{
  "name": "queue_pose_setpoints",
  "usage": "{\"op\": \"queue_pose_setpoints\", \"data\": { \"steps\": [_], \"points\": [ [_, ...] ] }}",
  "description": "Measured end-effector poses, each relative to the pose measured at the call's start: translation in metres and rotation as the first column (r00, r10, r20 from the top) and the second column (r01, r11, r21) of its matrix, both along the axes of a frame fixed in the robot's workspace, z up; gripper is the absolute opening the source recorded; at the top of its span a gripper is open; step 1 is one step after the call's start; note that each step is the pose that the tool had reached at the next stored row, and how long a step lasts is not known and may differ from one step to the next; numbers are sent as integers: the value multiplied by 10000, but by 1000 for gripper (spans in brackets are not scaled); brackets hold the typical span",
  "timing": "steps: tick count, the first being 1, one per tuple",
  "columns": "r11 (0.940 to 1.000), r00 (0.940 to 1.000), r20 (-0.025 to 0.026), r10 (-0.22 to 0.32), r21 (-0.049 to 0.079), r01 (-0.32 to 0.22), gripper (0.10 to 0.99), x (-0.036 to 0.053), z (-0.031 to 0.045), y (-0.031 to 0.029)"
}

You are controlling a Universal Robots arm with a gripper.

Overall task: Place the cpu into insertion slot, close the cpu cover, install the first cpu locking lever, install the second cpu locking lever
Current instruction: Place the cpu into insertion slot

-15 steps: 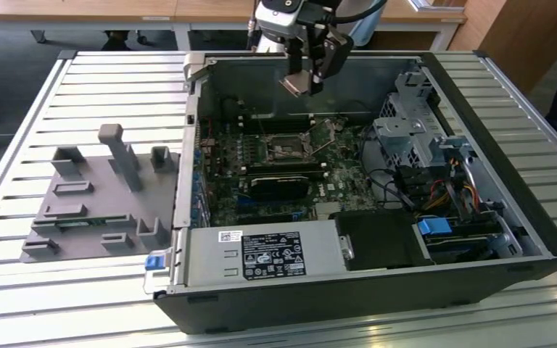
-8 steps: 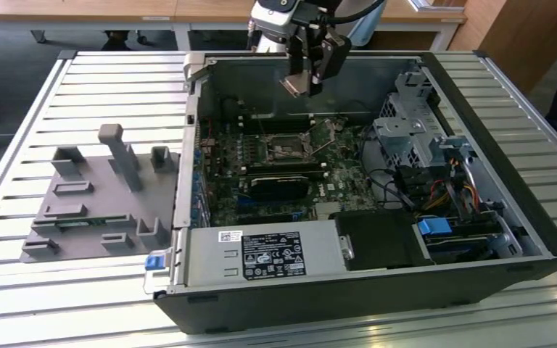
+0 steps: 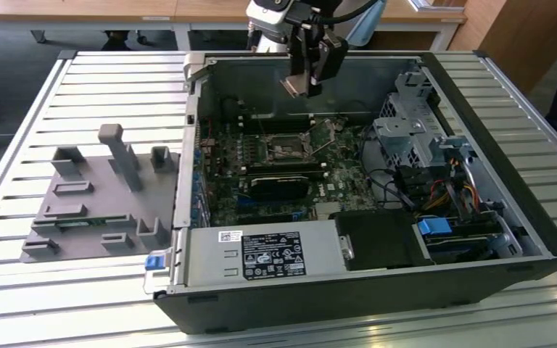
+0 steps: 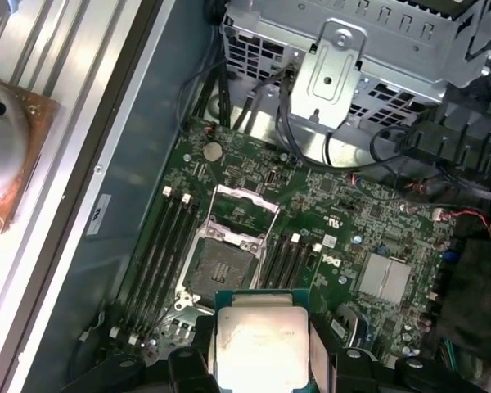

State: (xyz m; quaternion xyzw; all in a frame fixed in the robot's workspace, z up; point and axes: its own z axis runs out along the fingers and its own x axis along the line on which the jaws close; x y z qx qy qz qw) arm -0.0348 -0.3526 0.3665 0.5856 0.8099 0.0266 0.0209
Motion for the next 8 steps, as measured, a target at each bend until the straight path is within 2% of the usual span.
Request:
{"op": "queue_pose_setpoints", "data": {
  "steps": [8],
  "points": [
    [9962, 9962, 2, -869, -33, 869, 541, 0, -9, 0]
  ]
}}
